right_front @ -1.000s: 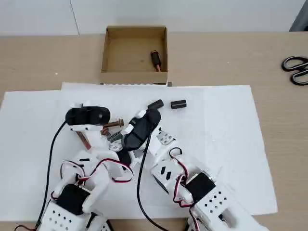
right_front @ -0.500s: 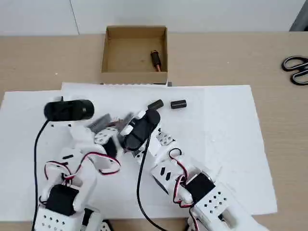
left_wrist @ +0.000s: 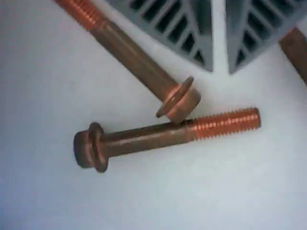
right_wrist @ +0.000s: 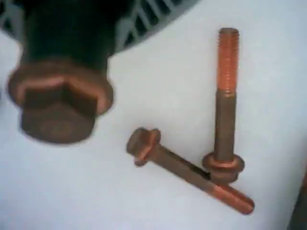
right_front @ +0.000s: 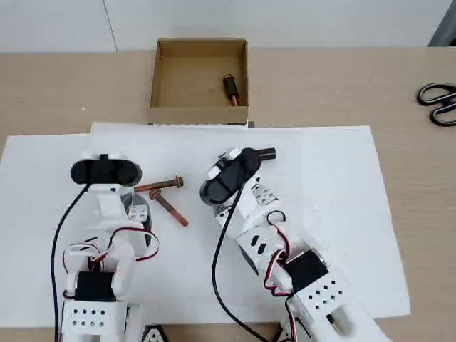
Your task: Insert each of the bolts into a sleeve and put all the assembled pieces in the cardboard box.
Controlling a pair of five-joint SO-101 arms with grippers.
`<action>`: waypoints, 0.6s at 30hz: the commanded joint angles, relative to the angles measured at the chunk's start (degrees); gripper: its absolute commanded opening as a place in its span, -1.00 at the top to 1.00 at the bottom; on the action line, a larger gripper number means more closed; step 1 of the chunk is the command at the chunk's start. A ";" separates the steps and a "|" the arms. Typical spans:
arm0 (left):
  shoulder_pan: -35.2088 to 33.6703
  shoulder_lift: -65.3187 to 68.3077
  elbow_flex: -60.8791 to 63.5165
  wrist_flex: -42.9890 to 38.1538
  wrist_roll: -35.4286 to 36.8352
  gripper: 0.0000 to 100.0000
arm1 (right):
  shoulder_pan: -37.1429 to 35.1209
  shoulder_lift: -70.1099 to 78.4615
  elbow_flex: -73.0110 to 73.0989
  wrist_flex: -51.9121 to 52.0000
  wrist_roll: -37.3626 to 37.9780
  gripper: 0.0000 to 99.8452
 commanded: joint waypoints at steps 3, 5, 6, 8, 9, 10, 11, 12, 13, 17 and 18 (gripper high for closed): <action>-0.26 -0.44 2.42 -0.18 -0.79 0.99 | 6.20 -1.54 -2.99 -1.10 -7.30 1.00; -0.18 -0.44 3.82 -0.18 -0.79 0.99 | 8.04 -1.54 -3.96 -1.01 -8.79 1.00; -0.18 -0.44 4.26 -0.18 -0.79 0.99 | 8.66 -1.54 -4.48 -1.01 -9.23 1.00; -0.35 -0.44 5.14 -0.18 -0.79 0.99 | 9.80 -1.27 -5.98 -0.92 -10.20 1.00; -0.26 -0.44 5.76 -0.18 -0.79 0.99 | 10.33 -1.10 -7.12 -0.92 -10.73 1.00; -0.18 -0.44 6.29 -0.18 -0.79 0.99 | 10.86 -1.01 -8.26 -0.84 -11.25 1.00; -0.18 -0.53 6.29 -0.18 -0.79 0.99 | 11.12 -1.01 -9.32 -0.57 -11.60 1.00; -0.26 -0.53 6.29 -0.18 -0.79 0.99 | 11.30 -0.92 -10.73 0.31 -11.78 1.00; -0.35 -0.53 6.29 -0.18 -0.79 0.99 | 11.38 -0.48 -12.04 1.45 -11.78 1.00; -0.18 -0.53 6.29 -0.18 -0.70 0.99 | 12.00 4.09 -19.34 5.23 -11.87 1.00; -0.53 -0.53 6.29 -0.18 -0.44 0.99 | 12.26 5.93 -21.54 5.49 -11.96 1.00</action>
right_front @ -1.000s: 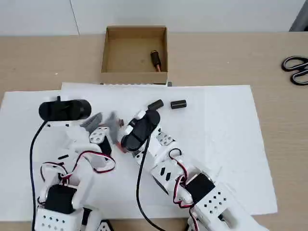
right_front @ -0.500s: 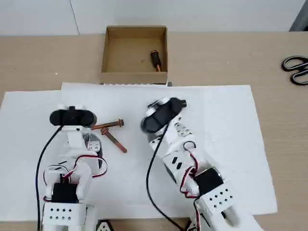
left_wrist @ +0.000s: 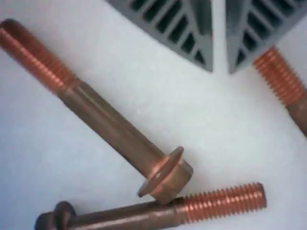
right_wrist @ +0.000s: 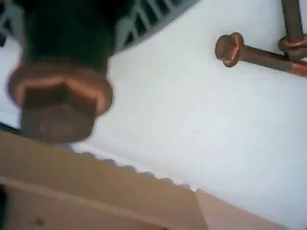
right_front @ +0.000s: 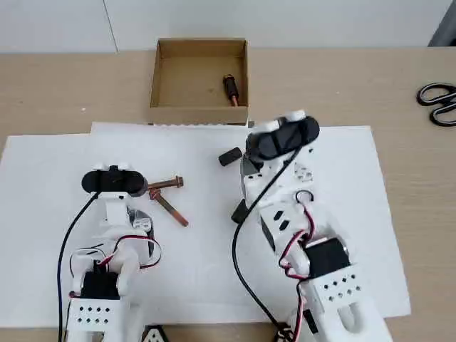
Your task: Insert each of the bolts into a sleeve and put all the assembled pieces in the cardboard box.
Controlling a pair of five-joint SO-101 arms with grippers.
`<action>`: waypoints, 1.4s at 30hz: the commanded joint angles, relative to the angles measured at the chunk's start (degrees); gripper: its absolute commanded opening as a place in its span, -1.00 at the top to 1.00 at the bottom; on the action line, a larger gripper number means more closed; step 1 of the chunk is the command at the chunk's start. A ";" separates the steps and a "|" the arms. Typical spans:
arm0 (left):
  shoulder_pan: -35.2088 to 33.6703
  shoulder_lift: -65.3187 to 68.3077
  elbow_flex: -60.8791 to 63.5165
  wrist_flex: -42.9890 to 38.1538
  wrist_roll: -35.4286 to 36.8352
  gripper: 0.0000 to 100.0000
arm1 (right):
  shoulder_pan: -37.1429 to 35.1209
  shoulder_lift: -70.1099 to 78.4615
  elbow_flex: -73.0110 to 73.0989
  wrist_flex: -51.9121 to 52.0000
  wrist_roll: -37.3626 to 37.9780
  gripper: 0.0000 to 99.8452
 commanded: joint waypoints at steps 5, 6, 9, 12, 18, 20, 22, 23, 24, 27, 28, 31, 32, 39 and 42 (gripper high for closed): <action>-0.26 -0.53 -0.40 0.09 0.09 0.99 | 2.68 12.09 -17.32 1.01 -3.25 1.00; -0.26 -0.53 -0.40 0.09 0.09 0.99 | 2.68 13.76 -18.73 1.01 -3.16 1.00; -0.18 -0.53 -0.40 0.09 -0.18 0.99 | 2.42 18.51 -23.30 0.92 -3.16 1.00; -0.18 -0.53 -0.40 0.09 -0.18 0.99 | 2.59 23.34 -28.04 0.92 -3.16 1.00; -0.18 -0.53 -0.40 0.09 -0.18 0.99 | 2.68 33.98 -35.60 0.57 -3.16 1.00; -0.18 -0.53 -0.40 0.09 -0.18 0.99 | 2.68 38.02 -38.68 0.57 -3.16 1.00; -0.18 -0.53 -0.40 0.09 -0.18 0.99 | 2.68 42.24 -42.11 0.57 -3.25 1.00; -0.18 -0.53 -0.40 0.09 -0.18 0.99 | 2.68 44.44 -44.04 0.57 -3.25 1.00; -0.18 -0.53 -0.40 0.09 -0.18 0.99 | 2.68 46.55 -45.80 0.57 -3.25 1.00; -0.18 -0.53 -0.40 0.09 -0.18 0.99 | 2.77 52.97 -51.78 0.75 -3.16 1.00; -0.18 -0.53 -0.40 0.09 -0.18 0.99 | 2.77 54.81 -53.98 1.01 -3.16 1.00; -0.18 -0.53 -0.40 0.09 -0.18 0.99 | 3.47 59.82 -59.34 1.01 -3.16 1.00; -0.18 -0.53 -0.40 0.09 -0.18 0.99 | 3.56 61.41 -61.01 1.01 -3.16 1.00; -0.18 -0.53 -0.40 0.09 -0.18 0.99 | 4.53 70.55 -69.80 0.57 -3.16 1.00; -0.18 -0.53 -0.40 0.09 -0.18 0.99 | 5.23 75.12 -74.64 0.57 -3.16 1.00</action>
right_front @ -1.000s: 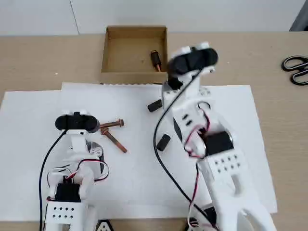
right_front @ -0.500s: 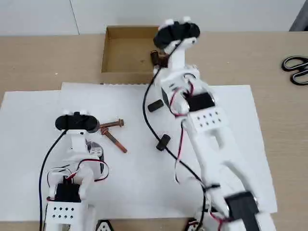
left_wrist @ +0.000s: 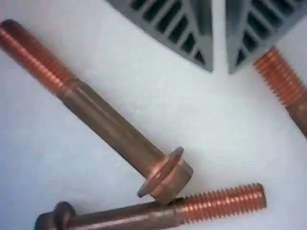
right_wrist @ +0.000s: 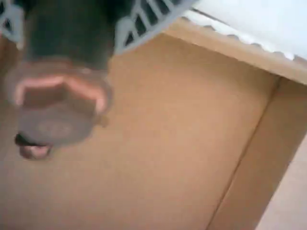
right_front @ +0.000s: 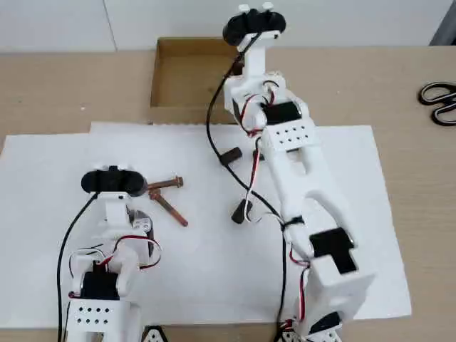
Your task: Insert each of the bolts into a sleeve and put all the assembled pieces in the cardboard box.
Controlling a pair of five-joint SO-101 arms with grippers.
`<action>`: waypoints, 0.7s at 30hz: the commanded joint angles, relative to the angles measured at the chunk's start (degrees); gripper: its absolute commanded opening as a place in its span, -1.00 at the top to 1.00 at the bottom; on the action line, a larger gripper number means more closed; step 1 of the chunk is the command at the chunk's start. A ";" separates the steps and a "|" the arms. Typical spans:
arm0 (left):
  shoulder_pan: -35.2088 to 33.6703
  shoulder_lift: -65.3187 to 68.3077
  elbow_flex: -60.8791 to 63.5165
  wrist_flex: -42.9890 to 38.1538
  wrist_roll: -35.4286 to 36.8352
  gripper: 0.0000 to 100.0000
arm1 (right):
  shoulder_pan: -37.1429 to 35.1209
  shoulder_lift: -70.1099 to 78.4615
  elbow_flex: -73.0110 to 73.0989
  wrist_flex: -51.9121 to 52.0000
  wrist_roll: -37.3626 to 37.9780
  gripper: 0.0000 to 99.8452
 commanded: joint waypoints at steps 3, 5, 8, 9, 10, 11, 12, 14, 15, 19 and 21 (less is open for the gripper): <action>-0.18 -0.53 -0.40 0.09 -0.35 0.99 | 1.45 6.90 -13.45 -0.40 -0.53 1.00; -0.18 -0.53 -0.40 0.09 -0.35 0.99 | 1.54 11.03 -17.93 -0.40 -0.53 1.00; -0.18 -0.53 -0.40 0.09 -0.35 0.99 | 1.54 18.24 -25.41 -0.40 1.14 1.00; -0.18 -0.53 -0.40 0.09 -0.35 0.99 | 1.45 20.79 -27.69 -0.75 2.29 1.00; -0.18 -0.53 -0.40 0.09 -0.35 0.99 | 1.45 23.34 -30.07 -1.54 3.08 1.00; -0.18 -0.53 -0.40 0.09 -0.35 0.99 | 1.36 25.80 -32.26 -2.42 3.60 1.00; -0.18 -0.53 -0.40 0.09 -0.35 0.99 | 1.36 28.00 -34.46 -3.30 3.96 1.00; -0.18 -0.53 -0.40 0.09 -0.35 0.99 | 1.36 32.22 -38.59 -4.53 4.92 1.00; -0.18 -0.53 -0.40 0.09 -0.35 0.99 | 1.27 34.15 -40.70 -4.62 5.36 1.00; -0.18 -0.53 -0.40 0.09 -0.35 0.99 | 1.10 40.57 -47.30 -4.35 5.63 1.00; -0.18 -0.53 -0.40 0.09 -0.35 0.99 | 1.10 43.30 -49.76 -4.35 5.63 0.99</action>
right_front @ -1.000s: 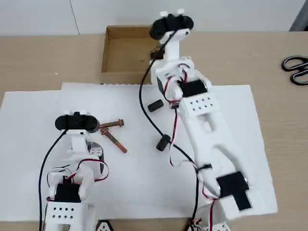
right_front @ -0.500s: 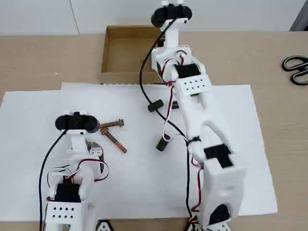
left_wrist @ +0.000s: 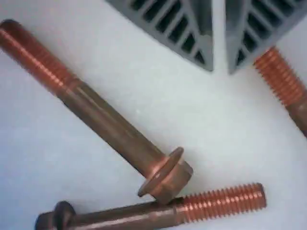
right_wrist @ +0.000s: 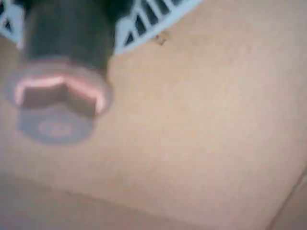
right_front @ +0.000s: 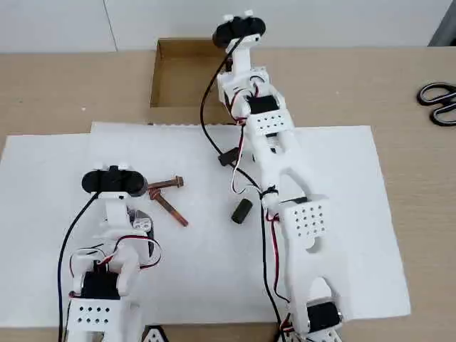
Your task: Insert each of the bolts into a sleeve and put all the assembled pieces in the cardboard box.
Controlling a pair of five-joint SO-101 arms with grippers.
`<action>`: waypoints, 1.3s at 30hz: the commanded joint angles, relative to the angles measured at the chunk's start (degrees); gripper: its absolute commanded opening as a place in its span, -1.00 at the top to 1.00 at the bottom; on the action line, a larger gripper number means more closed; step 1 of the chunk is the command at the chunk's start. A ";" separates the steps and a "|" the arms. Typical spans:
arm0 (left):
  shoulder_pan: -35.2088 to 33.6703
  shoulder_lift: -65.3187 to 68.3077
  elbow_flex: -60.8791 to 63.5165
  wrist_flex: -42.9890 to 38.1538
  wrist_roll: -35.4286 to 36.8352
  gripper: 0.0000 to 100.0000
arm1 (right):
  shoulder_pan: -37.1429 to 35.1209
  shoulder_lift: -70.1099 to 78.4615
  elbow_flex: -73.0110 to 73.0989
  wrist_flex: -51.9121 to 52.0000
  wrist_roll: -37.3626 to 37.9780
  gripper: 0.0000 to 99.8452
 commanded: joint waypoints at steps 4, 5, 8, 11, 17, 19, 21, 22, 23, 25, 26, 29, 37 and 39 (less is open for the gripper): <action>-0.18 -0.53 -0.40 0.09 -0.35 0.99 | 0.13 4.09 -9.58 -1.54 0.70 0.99; -0.18 -0.53 -0.40 0.09 -0.35 0.99 | 0.13 4.53 -9.85 -1.45 0.70 0.99; -0.09 -0.70 -0.31 0.09 -0.35 0.99 | 0.13 4.53 -9.93 1.80 0.70 0.89; -0.09 -1.85 -0.04 0.18 -0.35 0.99 | 0.31 4.53 -10.64 5.41 0.44 0.59; 0.00 -5.98 1.45 0.18 -0.35 0.99 | 0.48 4.53 -18.29 10.51 0.62 0.43; 0.00 -8.09 2.33 0.18 -0.35 0.99 | 0.48 4.53 -21.80 12.97 0.62 0.46; -0.09 -10.46 3.21 0.18 -0.35 0.99 | 0.40 4.53 -25.76 16.57 0.62 0.49; -0.09 -11.78 3.74 0.18 -0.35 0.99 | 0.40 4.53 -27.96 18.68 0.62 0.51; -0.09 -13.27 4.26 0.18 -0.35 0.99 | 0.40 4.53 -30.51 21.23 0.53 0.53; -0.09 -16.44 5.41 0.18 -0.35 0.99 | 0.40 4.53 -35.69 26.68 0.44 0.56; -0.09 -18.11 6.02 0.18 -0.35 0.99 | 0.40 4.53 -38.24 29.85 0.35 0.57; -0.09 -23.91 8.22 0.18 -0.35 0.99 | 0.04 3.91 -42.90 39.43 0.62 0.68; 0.09 -24.70 9.01 -0.62 -0.35 0.99 | 0.13 -9.36 -42.55 58.86 0.26 0.99; 0.09 -24.70 9.01 -0.62 -0.35 0.99 | 0.13 -11.12 -42.55 61.32 0.26 0.99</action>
